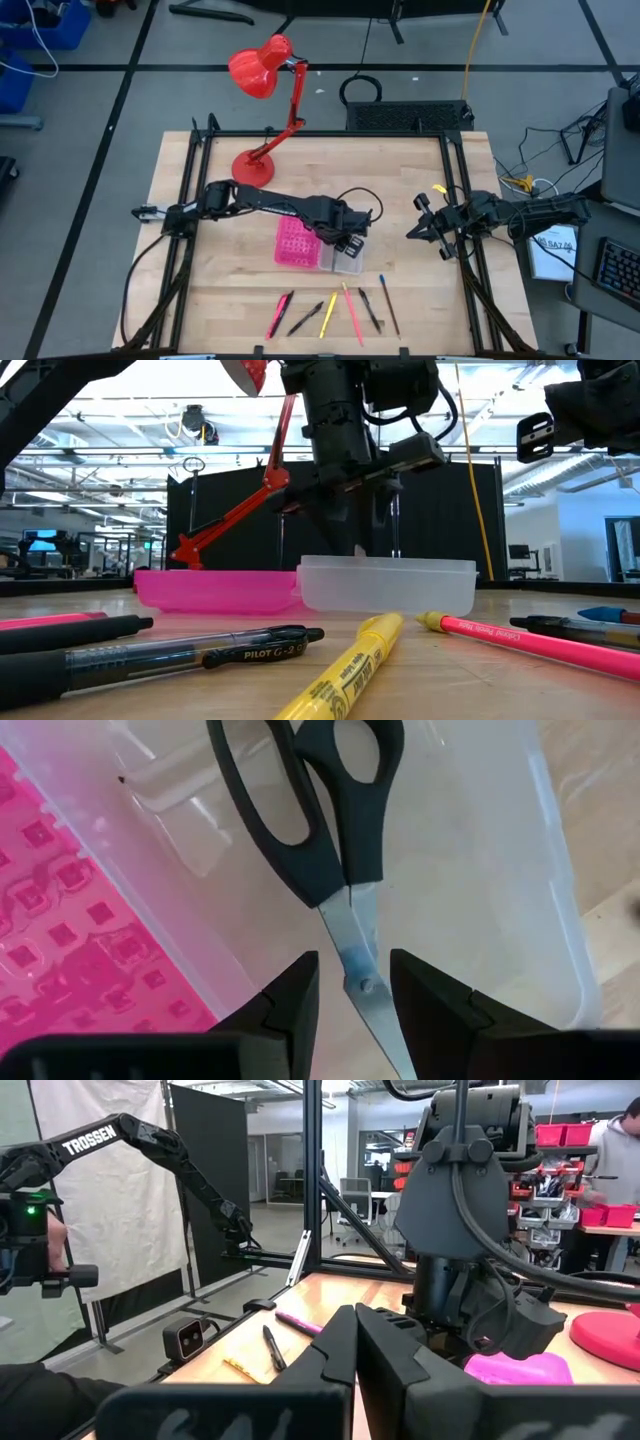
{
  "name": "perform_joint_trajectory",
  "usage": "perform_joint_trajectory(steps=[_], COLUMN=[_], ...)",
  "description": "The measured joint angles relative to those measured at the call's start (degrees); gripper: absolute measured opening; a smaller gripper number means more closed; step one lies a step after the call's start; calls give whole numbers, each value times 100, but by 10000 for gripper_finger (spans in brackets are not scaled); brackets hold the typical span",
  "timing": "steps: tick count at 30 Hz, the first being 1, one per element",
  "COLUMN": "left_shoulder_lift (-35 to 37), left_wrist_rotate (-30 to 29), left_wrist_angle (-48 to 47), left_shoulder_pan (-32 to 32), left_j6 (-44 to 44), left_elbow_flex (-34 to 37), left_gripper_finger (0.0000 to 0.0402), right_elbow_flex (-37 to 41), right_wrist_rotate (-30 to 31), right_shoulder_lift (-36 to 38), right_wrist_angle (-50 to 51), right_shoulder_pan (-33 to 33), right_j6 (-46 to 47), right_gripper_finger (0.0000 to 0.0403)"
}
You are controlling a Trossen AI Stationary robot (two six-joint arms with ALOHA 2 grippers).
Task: Pick & place school supplies into a supply box
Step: Put the black scissors in the pink box
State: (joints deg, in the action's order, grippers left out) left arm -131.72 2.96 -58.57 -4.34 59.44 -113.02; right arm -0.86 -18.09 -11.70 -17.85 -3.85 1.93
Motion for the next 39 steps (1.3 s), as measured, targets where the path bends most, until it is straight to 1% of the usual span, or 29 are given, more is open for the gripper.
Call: perform_joint_trajectory(steps=[6,14,17,19,24,25,28,33,37,39], left_shoulder_lift=[-120,-217,-248,-266,-260,-245,-241,-239,-216,-234], left_wrist_rotate=[109,198,136,118,29,6,-39,-218,-476,-501], left_wrist_angle=[482,432,440,448,582,606,684,700,657,641], left_shoulder_pan=[-8,-8,-8,-8,-2,0,-2,-6,-2,5], left_j6=[-95,-341,-349,-343,-335,-330,-240,176,563,727], left_elbow_flex=[6,8,6,6,-5,-8,-12,-14,-3,6], left_gripper_finger=[129,129,127,113,38,33,24,11,10,12], right_elbow_flex=[0,0,2,0,0,1,0,0,1,0], right_wrist_rotate=[0,-2,0,-2,-2,-2,-2,-2,-2,-2], right_shoulder_lift=[2,2,2,2,2,2,2,2,2,2], right_wrist_angle=[11,13,13,13,13,13,13,13,13,13], right_shoulder_pan=[2,0,-1,2,-1,1,-1,2,1,-1], right_j6=[0,39,39,39,39,39,39,39,41,42], right_gripper_finger=[0,0,0,0,0,0,0,0,0,0])
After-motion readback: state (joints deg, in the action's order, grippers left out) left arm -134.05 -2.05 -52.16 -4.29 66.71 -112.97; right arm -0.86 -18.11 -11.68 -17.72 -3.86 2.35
